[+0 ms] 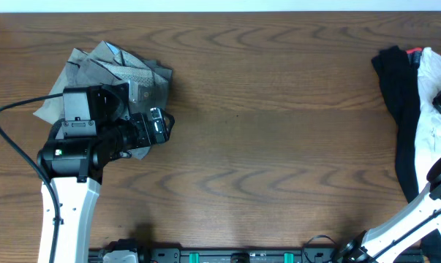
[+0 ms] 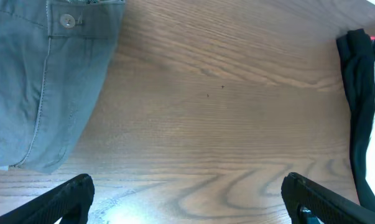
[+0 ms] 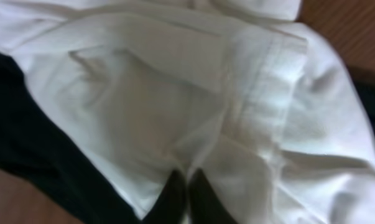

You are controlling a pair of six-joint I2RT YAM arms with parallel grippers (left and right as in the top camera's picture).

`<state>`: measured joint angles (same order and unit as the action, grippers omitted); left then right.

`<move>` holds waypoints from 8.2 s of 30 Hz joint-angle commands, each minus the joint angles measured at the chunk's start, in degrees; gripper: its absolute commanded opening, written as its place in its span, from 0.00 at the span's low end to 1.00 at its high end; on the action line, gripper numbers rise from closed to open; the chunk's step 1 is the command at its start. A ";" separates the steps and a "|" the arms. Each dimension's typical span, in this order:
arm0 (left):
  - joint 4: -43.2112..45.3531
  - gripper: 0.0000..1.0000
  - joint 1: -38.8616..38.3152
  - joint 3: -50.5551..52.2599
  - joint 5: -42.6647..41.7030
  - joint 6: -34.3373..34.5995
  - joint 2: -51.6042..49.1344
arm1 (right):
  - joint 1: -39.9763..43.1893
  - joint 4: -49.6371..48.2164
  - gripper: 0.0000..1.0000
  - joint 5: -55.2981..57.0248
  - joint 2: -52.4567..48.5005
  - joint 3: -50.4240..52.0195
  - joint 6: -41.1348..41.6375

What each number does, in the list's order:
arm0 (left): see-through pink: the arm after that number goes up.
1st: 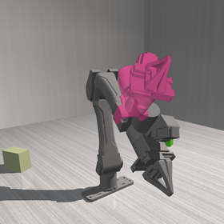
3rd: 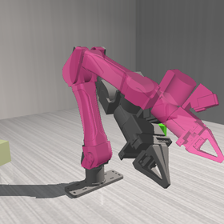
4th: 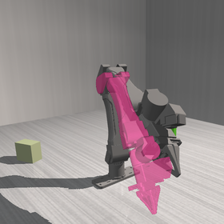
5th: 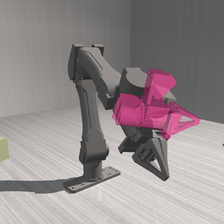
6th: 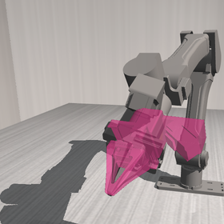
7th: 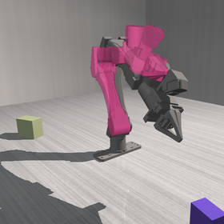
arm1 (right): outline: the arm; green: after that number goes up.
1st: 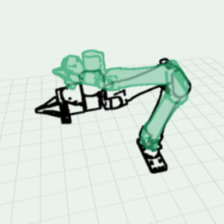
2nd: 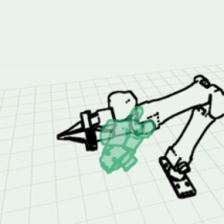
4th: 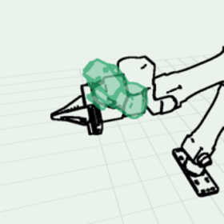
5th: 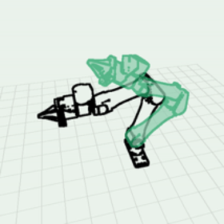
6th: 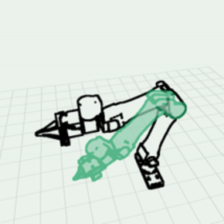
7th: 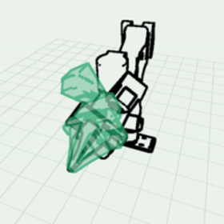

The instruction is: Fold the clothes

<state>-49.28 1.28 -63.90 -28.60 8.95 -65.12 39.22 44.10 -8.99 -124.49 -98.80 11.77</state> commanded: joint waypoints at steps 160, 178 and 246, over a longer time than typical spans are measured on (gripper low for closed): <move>-3.34 0.82 -17.77 -10.86 8.13 -10.01 -31.32 | -19.80 10.49 0.32 5.81 8.31 13.46 4.31; -3.85 0.82 -18.14 -10.86 8.11 -9.99 -31.32 | 1.05 1.92 0.09 12.87 8.00 19.39 9.90; -3.08 0.82 -18.14 -10.86 8.00 -8.90 -31.32 | -21.68 -1.77 0.62 2.21 16.65 12.68 -4.96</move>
<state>-52.42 -16.73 -74.70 -20.60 -0.21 -96.47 17.56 40.51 0.38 -108.60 -85.84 6.31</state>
